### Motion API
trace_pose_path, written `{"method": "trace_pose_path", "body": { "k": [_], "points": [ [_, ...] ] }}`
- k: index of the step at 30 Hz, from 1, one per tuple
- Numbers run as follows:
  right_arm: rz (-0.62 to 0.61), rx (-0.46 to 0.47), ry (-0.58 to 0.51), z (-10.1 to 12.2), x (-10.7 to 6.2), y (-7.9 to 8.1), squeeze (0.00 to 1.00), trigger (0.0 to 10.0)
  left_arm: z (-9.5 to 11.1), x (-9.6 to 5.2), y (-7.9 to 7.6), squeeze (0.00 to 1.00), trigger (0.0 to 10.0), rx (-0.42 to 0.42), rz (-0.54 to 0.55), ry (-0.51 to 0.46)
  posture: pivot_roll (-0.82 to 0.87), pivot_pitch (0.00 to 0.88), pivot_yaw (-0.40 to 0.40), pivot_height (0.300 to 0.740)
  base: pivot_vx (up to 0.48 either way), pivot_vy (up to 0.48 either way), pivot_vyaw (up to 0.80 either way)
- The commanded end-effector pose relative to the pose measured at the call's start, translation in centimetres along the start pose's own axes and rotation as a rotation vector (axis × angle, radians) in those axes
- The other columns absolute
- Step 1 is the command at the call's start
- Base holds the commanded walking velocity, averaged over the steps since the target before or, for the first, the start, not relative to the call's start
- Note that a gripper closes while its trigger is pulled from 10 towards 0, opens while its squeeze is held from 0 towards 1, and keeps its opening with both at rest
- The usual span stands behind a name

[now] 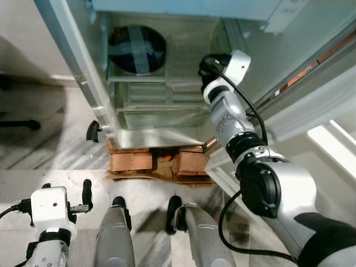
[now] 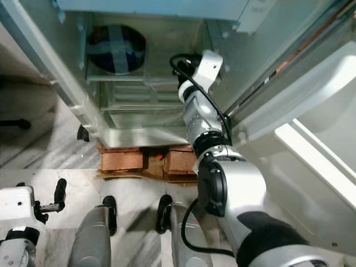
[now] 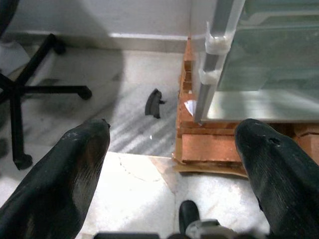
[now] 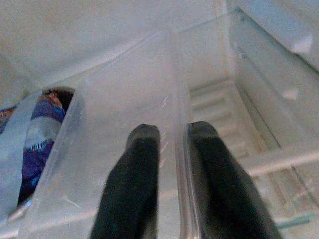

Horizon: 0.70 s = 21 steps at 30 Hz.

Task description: Restocking fridge

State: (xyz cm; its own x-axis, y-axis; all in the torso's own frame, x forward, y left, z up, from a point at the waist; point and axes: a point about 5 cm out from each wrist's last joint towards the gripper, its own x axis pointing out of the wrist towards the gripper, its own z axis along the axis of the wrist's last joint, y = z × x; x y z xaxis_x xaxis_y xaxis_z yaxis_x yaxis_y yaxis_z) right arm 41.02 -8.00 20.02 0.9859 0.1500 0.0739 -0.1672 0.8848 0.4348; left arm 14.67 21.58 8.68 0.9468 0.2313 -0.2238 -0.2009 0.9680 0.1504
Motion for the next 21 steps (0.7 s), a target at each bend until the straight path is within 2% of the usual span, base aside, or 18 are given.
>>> {"method": "trace_pose_path", "body": {
  "k": [1,12,15,17,21],
  "points": [
    [-0.022,0.000,0.065,-1.3,-0.3,-0.3,1.00,10.0,-0.3,-0.6,0.1,0.00,10.0,0.001,0.009,0.031,0.38,0.434,-0.180,0.740,0.000,0.000,0.00],
    [-0.011,-0.028,0.034,0.0,0.1,-0.1,1.00,10.0,-0.4,-0.5,0.2,0.00,10.0,0.008,0.016,0.040,0.38,0.422,-0.189,0.740,0.000,0.000,0.00],
    [-0.018,-0.058,0.012,0.5,0.2,-0.5,1.00,10.0,-0.4,-0.3,-0.1,0.00,10.0,0.008,0.013,0.038,0.38,0.411,-0.189,0.740,0.000,0.000,0.00],
    [-0.039,-0.120,-0.035,1.7,0.3,-1.2,1.00,10.0,-0.4,0.2,-0.2,0.00,10.0,0.006,0.012,0.029,0.37,0.397,-0.189,0.740,0.000,0.000,0.00],
    [-0.028,-0.178,-0.069,2.6,0.4,-1.4,1.00,10.0,-0.2,1.0,-0.1,0.00,10.0,0.004,0.008,0.015,0.36,0.376,-0.188,0.740,0.000,0.000,0.00]
  ]
}}
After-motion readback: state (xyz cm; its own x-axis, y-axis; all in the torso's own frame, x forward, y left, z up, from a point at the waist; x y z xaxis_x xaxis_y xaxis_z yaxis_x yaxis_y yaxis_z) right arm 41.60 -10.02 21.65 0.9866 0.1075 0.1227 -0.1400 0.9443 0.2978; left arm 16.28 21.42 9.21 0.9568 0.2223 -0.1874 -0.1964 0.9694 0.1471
